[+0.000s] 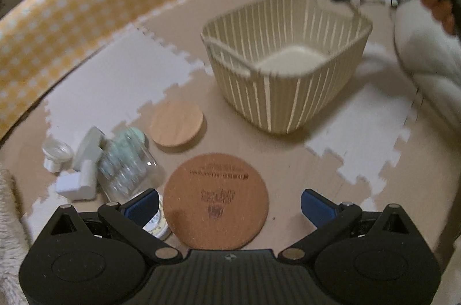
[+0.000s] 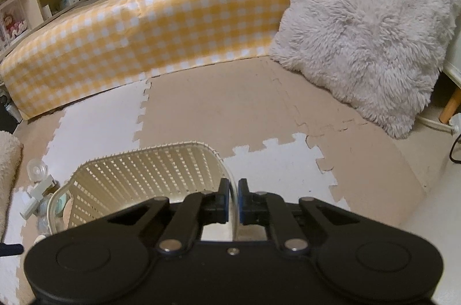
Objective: Organize rigid objects
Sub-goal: 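Grasp the printed cork coaster with the left tool and lift it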
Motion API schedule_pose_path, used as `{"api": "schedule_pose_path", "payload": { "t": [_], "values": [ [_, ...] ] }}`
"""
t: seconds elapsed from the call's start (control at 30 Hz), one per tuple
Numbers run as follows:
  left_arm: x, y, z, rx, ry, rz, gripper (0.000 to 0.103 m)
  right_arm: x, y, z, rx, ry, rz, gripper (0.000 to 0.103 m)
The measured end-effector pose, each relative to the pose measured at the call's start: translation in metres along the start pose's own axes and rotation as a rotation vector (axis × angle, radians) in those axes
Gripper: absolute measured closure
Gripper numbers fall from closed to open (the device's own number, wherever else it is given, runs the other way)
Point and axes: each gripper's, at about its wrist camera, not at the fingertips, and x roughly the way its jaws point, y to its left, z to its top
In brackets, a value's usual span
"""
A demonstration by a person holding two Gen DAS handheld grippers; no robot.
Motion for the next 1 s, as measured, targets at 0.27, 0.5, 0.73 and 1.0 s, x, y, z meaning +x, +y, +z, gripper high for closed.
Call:
{"api": "schedule_pose_path", "payload": {
  "t": [0.27,0.5,0.73,1.0],
  "values": [
    [0.025,0.002,-0.001,0.045,0.048,0.043,0.0,0.001,0.004,0.001,-0.015,0.001,-0.02,0.097],
    [0.041,0.008,0.0,0.042,0.073,0.044,0.0,0.001,0.001,0.003,0.017,0.023,-0.009,0.096],
    [0.048,0.011,0.003,0.004,0.085,0.023,0.0,0.0,0.003,0.003,0.005,0.039,-0.004,0.097],
    [0.048,0.011,0.008,-0.017,0.087,0.024,0.004,0.007,0.007,0.0,-0.039,0.077,-0.02,0.097]
  ]
}}
